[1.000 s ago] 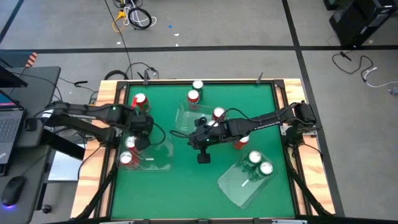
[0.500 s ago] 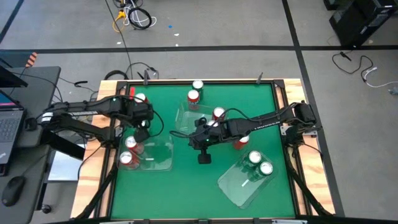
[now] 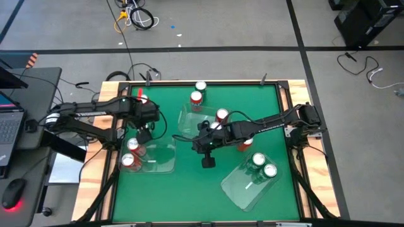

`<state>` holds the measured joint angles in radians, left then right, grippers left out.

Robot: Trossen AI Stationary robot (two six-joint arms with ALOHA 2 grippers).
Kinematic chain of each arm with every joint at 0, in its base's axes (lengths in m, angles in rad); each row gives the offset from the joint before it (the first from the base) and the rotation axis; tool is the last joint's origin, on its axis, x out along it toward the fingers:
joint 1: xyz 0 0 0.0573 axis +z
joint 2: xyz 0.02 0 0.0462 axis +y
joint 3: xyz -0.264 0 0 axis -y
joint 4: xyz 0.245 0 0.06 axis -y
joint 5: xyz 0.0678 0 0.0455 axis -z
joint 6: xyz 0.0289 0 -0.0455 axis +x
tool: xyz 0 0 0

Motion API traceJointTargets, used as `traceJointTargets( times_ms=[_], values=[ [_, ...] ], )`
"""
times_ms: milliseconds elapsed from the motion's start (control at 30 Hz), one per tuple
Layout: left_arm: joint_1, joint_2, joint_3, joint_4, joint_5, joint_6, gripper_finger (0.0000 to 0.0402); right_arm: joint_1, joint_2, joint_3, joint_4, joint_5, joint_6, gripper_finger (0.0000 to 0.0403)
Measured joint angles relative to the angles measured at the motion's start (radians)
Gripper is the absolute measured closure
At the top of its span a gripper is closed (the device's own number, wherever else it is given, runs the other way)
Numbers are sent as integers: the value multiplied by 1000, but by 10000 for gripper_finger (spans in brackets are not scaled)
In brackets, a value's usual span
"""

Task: Sort soda cans
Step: Put the bottom green soda can into the bottom right transparent bin

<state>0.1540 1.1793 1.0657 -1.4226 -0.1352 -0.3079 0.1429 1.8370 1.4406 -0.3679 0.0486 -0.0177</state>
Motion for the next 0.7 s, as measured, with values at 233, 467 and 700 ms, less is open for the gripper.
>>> traceJointTargets(
  times_ms=[233, 467, 700],
  values=[
    [41, 0, -15, 6, 18, 42, 121, 2, 0, 0, -6, -17, 1, 402],
    [71, 0, -78, 24, 47, 73, 121, 5, 0, 0, -6, -24, 0, 402],
    [82, -2, -87, 50, 30, 98, 121, 5, 0, 0, -5, -25, 0, 401]
  ],
)
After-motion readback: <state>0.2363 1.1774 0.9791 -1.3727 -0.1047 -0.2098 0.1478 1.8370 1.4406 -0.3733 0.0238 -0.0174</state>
